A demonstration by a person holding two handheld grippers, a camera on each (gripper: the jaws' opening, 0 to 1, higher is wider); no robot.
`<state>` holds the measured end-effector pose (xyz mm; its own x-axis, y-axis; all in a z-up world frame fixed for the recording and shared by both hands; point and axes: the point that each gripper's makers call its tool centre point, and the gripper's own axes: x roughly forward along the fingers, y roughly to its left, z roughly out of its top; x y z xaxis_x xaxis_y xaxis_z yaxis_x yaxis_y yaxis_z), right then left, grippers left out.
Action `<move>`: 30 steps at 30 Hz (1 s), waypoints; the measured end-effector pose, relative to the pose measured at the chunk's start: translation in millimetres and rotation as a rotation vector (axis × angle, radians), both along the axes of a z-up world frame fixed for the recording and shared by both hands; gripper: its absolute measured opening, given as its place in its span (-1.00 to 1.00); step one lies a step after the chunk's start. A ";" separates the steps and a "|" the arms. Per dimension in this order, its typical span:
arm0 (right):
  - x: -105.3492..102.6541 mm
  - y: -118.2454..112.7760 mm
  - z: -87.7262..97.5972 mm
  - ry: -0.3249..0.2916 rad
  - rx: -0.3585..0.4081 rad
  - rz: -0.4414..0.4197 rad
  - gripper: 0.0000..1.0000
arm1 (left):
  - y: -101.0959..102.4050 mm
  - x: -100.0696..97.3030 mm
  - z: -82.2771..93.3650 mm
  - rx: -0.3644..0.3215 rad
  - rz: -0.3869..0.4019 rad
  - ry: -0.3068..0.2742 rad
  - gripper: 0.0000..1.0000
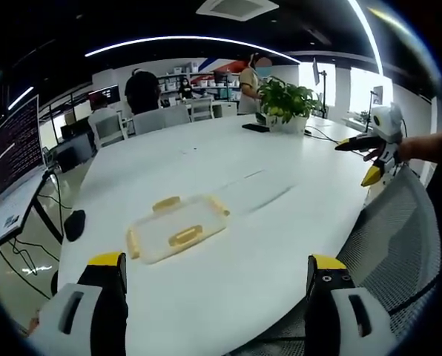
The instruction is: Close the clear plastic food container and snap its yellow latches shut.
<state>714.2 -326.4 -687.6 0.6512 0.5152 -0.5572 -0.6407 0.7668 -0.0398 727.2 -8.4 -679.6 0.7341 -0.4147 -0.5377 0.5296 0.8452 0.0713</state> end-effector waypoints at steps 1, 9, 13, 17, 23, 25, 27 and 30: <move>0.0 -0.1 -0.2 0.001 -0.002 0.002 0.98 | 0.5 0.5 0.2 0.002 0.000 -0.001 0.98; 3.3 0.2 0.3 0.005 -0.017 0.023 0.95 | 3.0 1.4 -3.2 0.015 -0.009 0.012 0.97; 6.9 1.8 0.0 0.009 -0.029 0.041 0.94 | 5.7 4.2 -3.7 0.026 -0.020 0.018 0.97; 12.3 4.9 0.2 0.010 -0.039 0.063 0.92 | 10.4 9.4 -4.5 0.040 -0.031 0.026 0.95; 19.4 10.4 0.3 0.014 -0.061 0.104 0.90 | 16.7 17.7 -3.9 0.048 -0.043 0.042 0.92; 22.0 12.2 0.9 0.015 -0.061 0.111 0.89 | 19.0 20.9 -3.5 0.049 -0.043 0.043 0.91; 24.2 13.7 1.5 0.016 -0.064 0.119 0.86 | 20.1 23.1 -3.4 0.049 -0.046 0.047 0.91; 28.7 17.1 1.5 0.017 -0.086 0.146 0.83 | 21.5 28.4 -2.3 0.045 -0.052 0.050 0.89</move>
<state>742.9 -309.3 -686.1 0.5634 0.5532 -0.6137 -0.7459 0.6599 -0.0899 755.6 13.2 -681.9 0.6841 -0.4261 -0.5919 0.5765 0.8131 0.0811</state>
